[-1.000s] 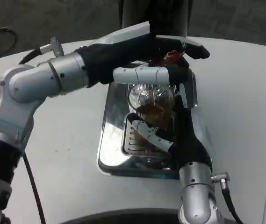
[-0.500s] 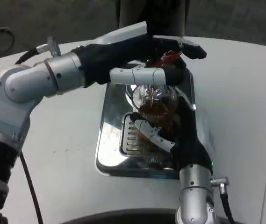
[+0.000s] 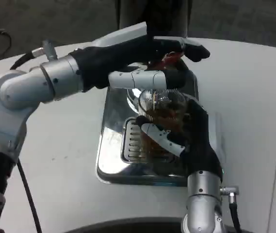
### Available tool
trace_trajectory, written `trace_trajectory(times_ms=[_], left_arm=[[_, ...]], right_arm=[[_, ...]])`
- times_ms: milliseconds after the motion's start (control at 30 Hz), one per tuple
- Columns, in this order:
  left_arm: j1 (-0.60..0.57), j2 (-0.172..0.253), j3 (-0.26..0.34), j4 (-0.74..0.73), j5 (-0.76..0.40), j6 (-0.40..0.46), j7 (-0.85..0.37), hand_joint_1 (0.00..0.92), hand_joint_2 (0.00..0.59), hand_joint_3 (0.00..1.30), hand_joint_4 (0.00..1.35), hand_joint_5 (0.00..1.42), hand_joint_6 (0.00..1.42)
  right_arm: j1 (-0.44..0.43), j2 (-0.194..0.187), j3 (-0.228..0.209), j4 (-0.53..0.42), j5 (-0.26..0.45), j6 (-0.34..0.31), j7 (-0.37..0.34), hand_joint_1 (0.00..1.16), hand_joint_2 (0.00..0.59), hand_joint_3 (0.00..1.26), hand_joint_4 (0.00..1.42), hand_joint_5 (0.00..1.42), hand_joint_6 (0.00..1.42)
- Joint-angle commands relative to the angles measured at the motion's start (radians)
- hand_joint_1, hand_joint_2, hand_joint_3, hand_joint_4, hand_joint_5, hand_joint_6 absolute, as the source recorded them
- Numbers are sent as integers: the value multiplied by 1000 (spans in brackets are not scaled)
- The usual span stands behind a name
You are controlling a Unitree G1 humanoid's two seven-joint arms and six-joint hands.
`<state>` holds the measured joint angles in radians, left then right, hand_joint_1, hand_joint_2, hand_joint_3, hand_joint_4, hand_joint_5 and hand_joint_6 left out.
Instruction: Grasp the cup under the faucet to collect the drink, then remove the cup.
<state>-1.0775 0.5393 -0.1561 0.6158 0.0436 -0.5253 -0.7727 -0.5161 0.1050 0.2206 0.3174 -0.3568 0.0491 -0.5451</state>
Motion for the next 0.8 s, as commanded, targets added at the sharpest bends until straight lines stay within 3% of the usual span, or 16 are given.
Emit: trace_trajectory(times_ms=[33,400,800], left_arm=[[54,0,47,-11,-16,-22,36,0,0,193,194,324,188],[73,-29,137,-52,-58,-56,117,0,0,187,228,379,236],[125,-19,185,-126,-93,-25,125,0,1,216,255,412,275]], right_arm=[[-3,79,-2,-6,20,3,-5,785,246,549,650,565,305],[14,72,-3,-40,18,4,-15,801,239,620,720,649,350],[91,61,6,-153,3,20,-10,796,230,652,756,696,376]])
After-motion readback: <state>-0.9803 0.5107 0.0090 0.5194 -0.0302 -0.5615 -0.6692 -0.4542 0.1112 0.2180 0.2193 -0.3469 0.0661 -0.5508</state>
